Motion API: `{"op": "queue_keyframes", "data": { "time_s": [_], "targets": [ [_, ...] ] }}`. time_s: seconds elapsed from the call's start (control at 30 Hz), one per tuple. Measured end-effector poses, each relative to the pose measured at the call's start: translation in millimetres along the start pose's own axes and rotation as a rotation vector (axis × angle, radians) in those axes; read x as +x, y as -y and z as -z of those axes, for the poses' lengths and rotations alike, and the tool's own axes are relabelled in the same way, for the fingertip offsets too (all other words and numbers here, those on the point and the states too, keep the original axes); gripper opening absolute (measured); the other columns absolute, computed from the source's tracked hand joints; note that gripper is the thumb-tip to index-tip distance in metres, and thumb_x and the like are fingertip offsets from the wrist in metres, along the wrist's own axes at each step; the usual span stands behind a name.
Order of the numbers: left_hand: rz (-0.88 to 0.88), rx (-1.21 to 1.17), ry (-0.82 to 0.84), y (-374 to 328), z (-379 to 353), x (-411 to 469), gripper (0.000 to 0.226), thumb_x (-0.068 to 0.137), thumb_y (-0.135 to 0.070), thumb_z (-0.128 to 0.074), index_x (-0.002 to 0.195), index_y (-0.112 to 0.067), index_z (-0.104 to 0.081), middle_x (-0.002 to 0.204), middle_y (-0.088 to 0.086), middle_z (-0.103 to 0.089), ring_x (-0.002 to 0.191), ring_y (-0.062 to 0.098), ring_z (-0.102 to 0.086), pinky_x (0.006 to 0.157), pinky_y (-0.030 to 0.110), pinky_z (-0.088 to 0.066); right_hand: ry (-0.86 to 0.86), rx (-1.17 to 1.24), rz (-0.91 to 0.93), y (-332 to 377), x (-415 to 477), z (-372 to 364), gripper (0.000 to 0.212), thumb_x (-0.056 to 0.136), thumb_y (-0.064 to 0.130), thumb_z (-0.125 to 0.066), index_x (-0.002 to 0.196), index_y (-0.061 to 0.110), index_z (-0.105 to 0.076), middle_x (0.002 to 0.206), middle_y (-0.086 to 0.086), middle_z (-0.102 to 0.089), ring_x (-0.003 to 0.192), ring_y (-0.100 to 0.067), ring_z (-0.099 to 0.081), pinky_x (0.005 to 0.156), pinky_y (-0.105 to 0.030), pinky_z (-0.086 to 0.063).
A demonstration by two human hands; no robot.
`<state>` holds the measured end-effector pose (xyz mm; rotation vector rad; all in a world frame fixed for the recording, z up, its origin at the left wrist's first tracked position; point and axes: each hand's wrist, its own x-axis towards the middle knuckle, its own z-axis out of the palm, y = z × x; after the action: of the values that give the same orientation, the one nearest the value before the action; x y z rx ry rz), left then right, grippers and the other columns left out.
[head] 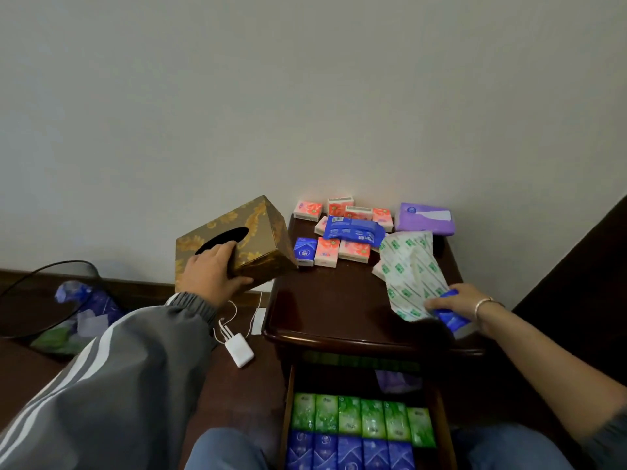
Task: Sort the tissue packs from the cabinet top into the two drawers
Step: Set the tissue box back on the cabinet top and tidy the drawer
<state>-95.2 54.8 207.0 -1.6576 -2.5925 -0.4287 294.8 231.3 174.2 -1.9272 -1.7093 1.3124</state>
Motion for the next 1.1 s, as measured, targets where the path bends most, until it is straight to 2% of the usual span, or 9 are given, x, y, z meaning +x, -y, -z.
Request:
{"op": "queue_keyframes", "data": {
  "time_s": [0.1, 0.23, 0.33, 0.53, 0.77, 0.87, 0.97, 1.03, 1.1],
  "targets": [
    [-0.090, 0.058, 0.106, -25, -6, -11, 0.080, 0.076, -0.052, -0.069, 0.142, -0.021, -0.036, 0.137, 0.001, -0.052, 0.127, 0.023, -0.048, 0.106, 0.040, -0.037, 0.017, 0.063, -0.054, -17, -7, 8, 0.046, 0.071, 0.006, -0.079, 0.110, -0.009, -0.059, 0.108, -0.023, -0.064, 0.077, -0.027, -0.057, 0.074, -0.035, -0.048],
    [-0.226, 0.108, 0.285, -62, -21, -30, 0.080, 0.075, -0.055, -0.068, 0.142, -0.028, -0.034, 0.140, -0.005, -0.047, 0.130, 0.019, -0.044, 0.107, 0.037, -0.034, -0.011, 0.154, -0.108, -36, -7, 10, 0.045, 0.072, 0.007, -0.078, 0.109, -0.010, -0.059, 0.104, -0.025, -0.065, 0.062, -0.023, -0.057, 0.054, -0.029, -0.051],
    [-0.320, 0.140, 0.365, -88, -38, -41, 0.077, 0.074, -0.053, -0.069, 0.139, -0.029, -0.036, 0.143, -0.007, -0.045, 0.132, 0.018, -0.041, 0.108, 0.038, -0.030, -0.016, 0.207, -0.132, -48, -7, 13, 0.045, 0.070, 0.006, -0.079, 0.109, -0.010, -0.060, 0.109, -0.026, -0.065, 0.076, -0.030, -0.060, 0.071, -0.037, -0.052],
    [-0.396, 0.215, 0.445, -139, -65, -39, 0.076, 0.079, -0.049, -0.067, 0.143, -0.029, -0.031, 0.143, -0.004, -0.044, 0.133, 0.020, -0.039, 0.113, 0.043, -0.022, -0.044, 0.215, -0.164, -58, -5, 23, 0.049, 0.070, 0.016, -0.080, 0.111, -0.003, -0.061, 0.111, -0.023, -0.064, 0.087, -0.032, -0.061, 0.073, -0.036, -0.051],
    [-0.411, 0.118, 0.422, -174, -78, -27, 0.073, 0.079, -0.051, -0.066, 0.141, -0.027, -0.034, 0.142, -0.003, -0.041, 0.133, 0.021, -0.037, 0.113, 0.042, -0.026, -0.047, 0.222, -0.167, -58, 5, 24, 0.043, 0.071, 0.024, -0.080, 0.103, 0.005, -0.060, 0.093, -0.013, -0.062, 0.074, -0.024, -0.059, 0.064, -0.032, -0.047],
    [-0.394, -0.126, 0.374, -166, -64, -19, 0.070, 0.078, -0.056, -0.065, 0.137, -0.026, -0.041, 0.131, -0.004, -0.048, 0.121, 0.017, -0.047, 0.103, 0.034, -0.041, -0.071, 0.257, -0.141, -58, 13, 28, 0.041, 0.071, 0.027, -0.080, 0.102, 0.006, -0.060, 0.086, -0.011, -0.065, 0.072, -0.025, -0.062, 0.056, -0.029, -0.047],
    [-0.311, -0.385, 0.150, -144, -40, 10, 0.045, 0.084, -0.043, -0.065, 0.122, -0.019, -0.055, 0.109, -0.004, -0.057, 0.096, 0.010, -0.053, 0.081, 0.021, -0.042, -0.085, 0.308, -0.098, -56, 21, 33, 0.041, 0.071, 0.028, -0.080, 0.101, 0.007, -0.061, 0.085, -0.009, -0.067, 0.072, -0.024, -0.064, 0.054, -0.028, -0.047],
    [-0.242, -0.376, 0.035, -124, -33, 43, 0.034, 0.087, -0.028, -0.064, 0.117, -0.013, -0.059, 0.109, 0.005, -0.060, 0.095, 0.018, -0.057, 0.080, 0.024, -0.043, -0.086, 0.338, -0.060, -53, 25, 35, 0.042, 0.071, 0.027, -0.080, 0.101, 0.005, -0.062, 0.086, -0.008, -0.068, 0.074, -0.024, -0.065, 0.056, -0.029, -0.049],
    [-0.152, -0.297, 0.051, -104, -37, 76, 0.032, 0.088, -0.022, -0.063, 0.117, -0.009, -0.059, 0.114, 0.010, -0.060, 0.099, 0.025, -0.060, 0.083, 0.029, -0.044, -0.076, 0.352, -0.037, -50, 30, 35, 0.044, 0.070, 0.027, -0.080, 0.103, 0.004, -0.062, 0.092, -0.012, -0.069, 0.081, -0.029, -0.067, 0.067, -0.033, -0.053]
  ]
}}
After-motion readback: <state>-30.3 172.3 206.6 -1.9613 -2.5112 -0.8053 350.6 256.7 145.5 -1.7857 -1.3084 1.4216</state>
